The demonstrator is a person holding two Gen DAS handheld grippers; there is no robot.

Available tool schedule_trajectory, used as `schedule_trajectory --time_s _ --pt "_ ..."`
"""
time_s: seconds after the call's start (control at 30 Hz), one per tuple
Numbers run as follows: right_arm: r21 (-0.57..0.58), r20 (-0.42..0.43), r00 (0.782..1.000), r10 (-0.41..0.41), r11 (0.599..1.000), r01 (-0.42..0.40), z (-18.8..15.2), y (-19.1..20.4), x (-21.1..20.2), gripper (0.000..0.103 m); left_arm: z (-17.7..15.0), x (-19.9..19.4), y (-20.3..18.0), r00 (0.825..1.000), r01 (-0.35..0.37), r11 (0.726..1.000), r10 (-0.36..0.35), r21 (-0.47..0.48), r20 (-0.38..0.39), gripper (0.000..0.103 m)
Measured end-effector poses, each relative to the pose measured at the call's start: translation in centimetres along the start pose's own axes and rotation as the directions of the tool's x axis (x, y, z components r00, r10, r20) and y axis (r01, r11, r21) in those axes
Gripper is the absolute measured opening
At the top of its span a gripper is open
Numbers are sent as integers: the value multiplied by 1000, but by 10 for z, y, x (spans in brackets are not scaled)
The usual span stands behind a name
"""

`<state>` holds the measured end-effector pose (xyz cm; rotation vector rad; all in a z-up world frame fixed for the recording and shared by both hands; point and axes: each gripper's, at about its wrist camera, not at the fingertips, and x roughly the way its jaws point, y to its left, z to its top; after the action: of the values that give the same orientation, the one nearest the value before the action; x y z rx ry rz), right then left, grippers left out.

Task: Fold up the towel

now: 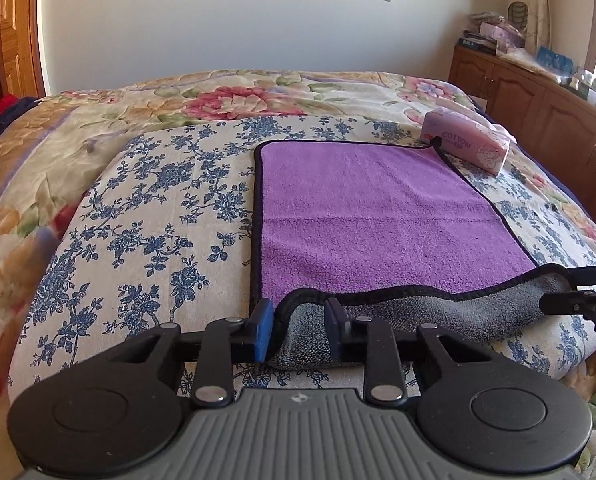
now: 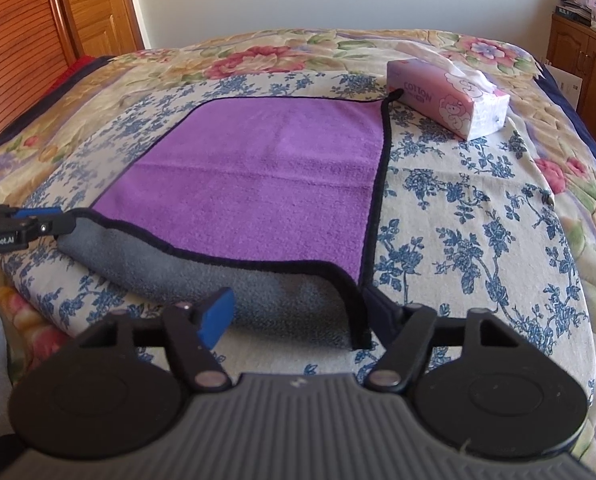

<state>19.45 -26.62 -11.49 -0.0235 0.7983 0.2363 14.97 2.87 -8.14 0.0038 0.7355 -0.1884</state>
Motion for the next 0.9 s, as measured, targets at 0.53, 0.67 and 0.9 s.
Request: schedule_trajectory --time_s 0.53,0.67,0.9 --pt "14 -21 1000 4 1000 -4 1 -5 2 22 -2 0 0 1000 3 1000 -3 -2 2 7" --pt "9 -16 1000 -2 1000 2 1 -6 2 12 -1 -1 -1 1000 11 1000 -11 -1 10 6" --pt "13 12 1000 9 1000 -9 4 -8 -2 8 0 -4 -1 1000 19 1000 -19 -8 24 6"
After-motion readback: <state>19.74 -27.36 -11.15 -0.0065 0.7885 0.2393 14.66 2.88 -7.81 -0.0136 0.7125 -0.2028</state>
